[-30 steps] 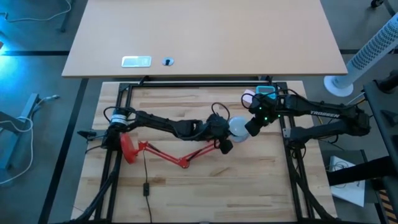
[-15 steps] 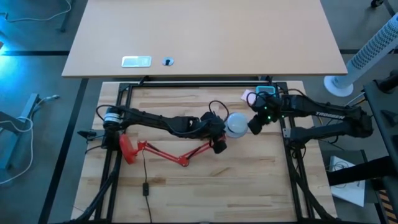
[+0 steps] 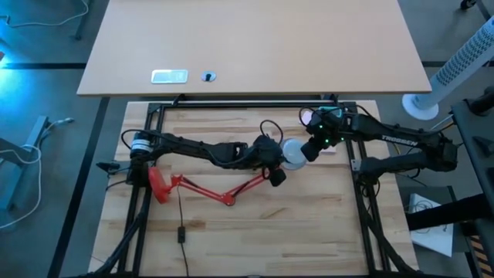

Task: Screw lightbulb
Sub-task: Insert the light bulb into the lamp

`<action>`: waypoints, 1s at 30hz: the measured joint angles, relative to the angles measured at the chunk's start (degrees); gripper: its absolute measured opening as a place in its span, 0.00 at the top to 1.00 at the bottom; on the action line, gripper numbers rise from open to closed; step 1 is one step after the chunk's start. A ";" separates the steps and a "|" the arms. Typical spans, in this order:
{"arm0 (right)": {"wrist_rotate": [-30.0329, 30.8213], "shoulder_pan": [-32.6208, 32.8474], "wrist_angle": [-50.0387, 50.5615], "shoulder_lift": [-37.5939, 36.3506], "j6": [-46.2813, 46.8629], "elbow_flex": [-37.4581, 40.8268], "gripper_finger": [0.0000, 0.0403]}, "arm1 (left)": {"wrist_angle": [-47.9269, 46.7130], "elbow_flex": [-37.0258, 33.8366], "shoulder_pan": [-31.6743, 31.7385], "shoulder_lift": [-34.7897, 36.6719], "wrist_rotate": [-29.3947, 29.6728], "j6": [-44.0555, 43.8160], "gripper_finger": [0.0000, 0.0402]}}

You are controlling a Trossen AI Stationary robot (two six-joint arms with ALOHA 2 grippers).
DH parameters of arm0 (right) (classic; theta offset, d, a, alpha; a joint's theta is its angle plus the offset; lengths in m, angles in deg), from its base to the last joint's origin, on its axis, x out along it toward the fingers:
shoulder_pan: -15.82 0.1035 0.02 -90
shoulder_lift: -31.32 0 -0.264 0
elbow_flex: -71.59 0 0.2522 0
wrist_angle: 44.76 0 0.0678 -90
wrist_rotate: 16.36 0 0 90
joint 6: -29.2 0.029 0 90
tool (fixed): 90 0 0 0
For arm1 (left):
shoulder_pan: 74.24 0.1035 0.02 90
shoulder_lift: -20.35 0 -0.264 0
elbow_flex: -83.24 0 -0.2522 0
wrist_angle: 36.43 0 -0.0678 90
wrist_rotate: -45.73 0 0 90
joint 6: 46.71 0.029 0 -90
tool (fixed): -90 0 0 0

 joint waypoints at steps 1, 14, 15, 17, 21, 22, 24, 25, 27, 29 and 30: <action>-0.49 -0.04 0.05 -0.25 0.09 0.00 1.00 | 0.01 0.00 0.35 0.00 0.05 0.51 1.00; -6.34 0.63 6.44 -5.25 1.41 0.00 1.00 | -8.14 0.22 2.62 1.65 -0.46 4.70 1.00; -4.87 0.63 6.69 -5.56 1.56 0.00 1.00 | -7.81 0.22 2.44 1.86 -1.52 4.21 1.00; -1.98 0.30 6.73 -5.85 1.58 0.00 1.00 | -6.71 0.24 1.67 1.94 -3.43 3.33 1.00; 1.78 -1.05 6.65 -4.77 0.25 0.00 1.00 | -3.38 0.22 -0.08 0.99 -4.56 2.47 1.00; 1.84 -1.26 6.25 -4.24 0.17 0.00 1.00 | -3.06 0.22 -0.18 0.70 -4.62 1.94 1.00; 1.86 -1.27 3.71 -3.23 0.19 0.00 1.00 | -1.57 0.22 -0.01 -0.04 -4.57 0.54 1.00; 1.92 -1.27 2.58 -3.01 0.17 0.00 1.00 | -1.31 0.22 0.10 -0.40 -4.47 -0.10 1.00; 2.08 -1.27 0.22 -2.47 0.13 0.00 1.00 | -0.61 0.22 0.62 -0.90 -4.38 -0.49 1.00; 2.06 -1.26 -0.78 -1.91 0.14 -0.04 1.00 | 1.42 0.22 1.14 -1.28 -4.46 -0.63 1.00; 2.11 -1.28 -0.52 -1.82 0.16 -0.04 1.00 | 1.93 0.22 1.42 -1.29 -4.47 -0.63 1.00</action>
